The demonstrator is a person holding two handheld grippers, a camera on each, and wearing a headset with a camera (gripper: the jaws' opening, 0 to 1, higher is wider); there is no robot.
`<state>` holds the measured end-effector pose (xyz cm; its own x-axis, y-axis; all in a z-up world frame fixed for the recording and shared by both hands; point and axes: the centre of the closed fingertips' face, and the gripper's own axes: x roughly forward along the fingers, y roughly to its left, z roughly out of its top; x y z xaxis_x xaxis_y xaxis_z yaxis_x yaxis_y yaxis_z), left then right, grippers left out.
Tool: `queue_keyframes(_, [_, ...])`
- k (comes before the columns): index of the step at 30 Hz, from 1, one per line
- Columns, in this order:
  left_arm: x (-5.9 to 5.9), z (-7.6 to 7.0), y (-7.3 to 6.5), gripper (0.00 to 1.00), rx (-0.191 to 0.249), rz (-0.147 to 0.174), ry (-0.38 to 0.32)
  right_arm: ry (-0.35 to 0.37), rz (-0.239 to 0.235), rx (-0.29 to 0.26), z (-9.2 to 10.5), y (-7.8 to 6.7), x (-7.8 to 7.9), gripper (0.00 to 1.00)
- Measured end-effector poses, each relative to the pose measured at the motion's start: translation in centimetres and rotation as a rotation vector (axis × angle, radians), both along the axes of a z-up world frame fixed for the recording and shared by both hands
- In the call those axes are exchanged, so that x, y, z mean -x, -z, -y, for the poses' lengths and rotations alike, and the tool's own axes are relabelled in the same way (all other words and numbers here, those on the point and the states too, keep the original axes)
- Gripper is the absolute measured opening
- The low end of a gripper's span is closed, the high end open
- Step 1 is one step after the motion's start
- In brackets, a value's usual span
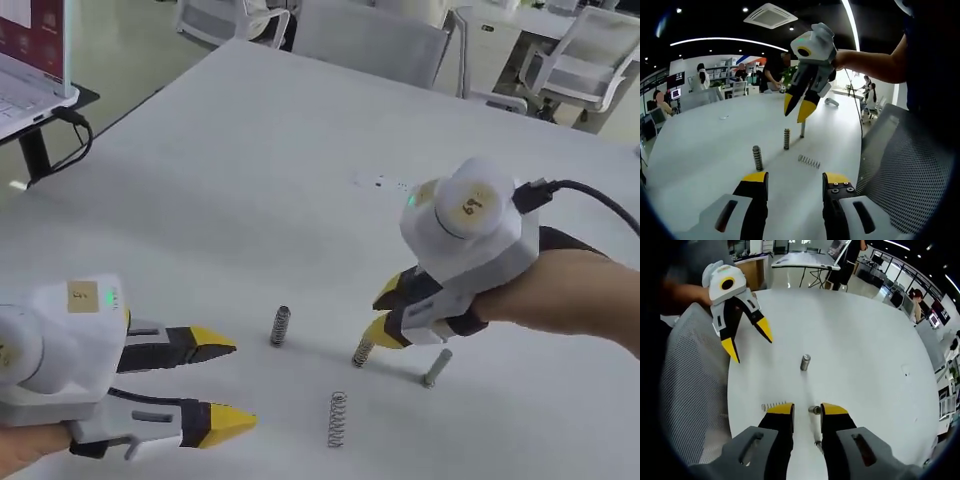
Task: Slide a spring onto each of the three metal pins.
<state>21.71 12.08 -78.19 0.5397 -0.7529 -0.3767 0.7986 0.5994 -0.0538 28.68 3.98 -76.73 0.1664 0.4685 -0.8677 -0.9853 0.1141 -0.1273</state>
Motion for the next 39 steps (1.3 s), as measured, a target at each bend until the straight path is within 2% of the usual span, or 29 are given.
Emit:
queue_keyframes(6, [0.0,0.1,-0.1,0.38,-0.003,0.004,0.004,0.011,-0.007,-0.015,0.1,0.4,1.4,0.18])
queue_keyframes(8, [0.0,0.1,-0.1,0.37,-0.005,0.004,0.007,0.029,-0.031,-0.035,0.0,0.6,2.0,0.18])
queue_keyframes(11, [0.1,0.2,-0.1,0.38,-0.005,0.006,0.011,0.035,-0.038,-0.037,-0.1,1.1,2.5,0.18])
queue_keyframes(16, [0.1,0.4,-0.1,0.38,-0.006,0.007,0.016,0.063,-0.078,-0.041,-0.2,2.7,4.0,0.19])
queue_keyframes(18, [0.2,0.4,-0.1,0.37,-0.006,0.009,0.017,0.081,-0.099,-0.025,0.1,3.6,4.5,0.19])
queue_keyframes(24, [0.2,0.4,-0.1,0.37,-0.007,0.011,0.018,0.119,-0.129,-0.006,0.4,5.6,5.0,0.21])
queue_keyframes(29, [0.3,0.4,0.1,0.37,-0.007,0.009,0.020,0.184,-0.171,0.004,0.4,6.9,5.2,0.23])
queue_keyframes(39, [0.2,0.7,0.1,0.37,-0.006,0.010,0.028,0.249,-0.186,0.027,-0.2,8.3,5.2,0.24])
